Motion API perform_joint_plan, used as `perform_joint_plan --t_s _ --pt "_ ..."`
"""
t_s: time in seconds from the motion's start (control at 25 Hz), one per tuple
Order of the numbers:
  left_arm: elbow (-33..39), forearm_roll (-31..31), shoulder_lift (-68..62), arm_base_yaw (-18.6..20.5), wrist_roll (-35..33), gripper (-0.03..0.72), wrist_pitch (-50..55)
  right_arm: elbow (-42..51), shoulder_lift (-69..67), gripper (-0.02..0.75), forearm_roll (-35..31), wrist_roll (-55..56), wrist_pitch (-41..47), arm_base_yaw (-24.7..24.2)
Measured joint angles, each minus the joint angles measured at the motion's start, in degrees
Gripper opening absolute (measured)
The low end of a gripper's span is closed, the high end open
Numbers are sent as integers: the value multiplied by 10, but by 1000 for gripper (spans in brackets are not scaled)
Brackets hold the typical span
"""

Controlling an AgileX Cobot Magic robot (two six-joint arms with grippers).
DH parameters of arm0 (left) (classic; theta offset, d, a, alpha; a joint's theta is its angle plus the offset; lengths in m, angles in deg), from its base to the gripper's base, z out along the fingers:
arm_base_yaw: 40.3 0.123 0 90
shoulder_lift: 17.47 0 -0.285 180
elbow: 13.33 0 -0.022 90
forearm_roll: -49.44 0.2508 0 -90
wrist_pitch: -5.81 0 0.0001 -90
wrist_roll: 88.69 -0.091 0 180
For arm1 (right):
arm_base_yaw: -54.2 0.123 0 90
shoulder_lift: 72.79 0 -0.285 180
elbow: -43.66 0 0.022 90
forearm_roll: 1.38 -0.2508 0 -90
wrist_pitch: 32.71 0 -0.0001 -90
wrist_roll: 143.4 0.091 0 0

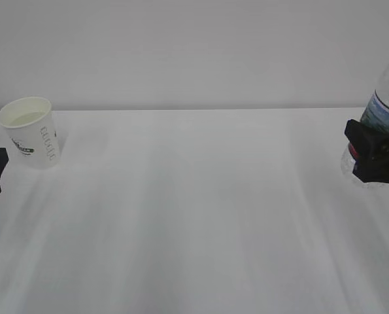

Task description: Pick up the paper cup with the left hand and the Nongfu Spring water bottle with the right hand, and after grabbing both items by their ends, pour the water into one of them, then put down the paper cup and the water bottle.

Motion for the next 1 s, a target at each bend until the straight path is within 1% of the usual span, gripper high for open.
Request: perform_joint_plan --t_s 0.12,0.36,0.52,1.0 --pt "1 7 0 0 0 615 0 0 0 465 -1 0 0 0" --pt "1 18 0 0 0 601 0 -7 -6 465 -32 -26 0 0" --pt "1 19 0 0 0 595 0 -34 -40 465 -47 -48 0 0" --pt "1 21 0 0 0 591 0 -125 -158 465 -58 -64 0 0"
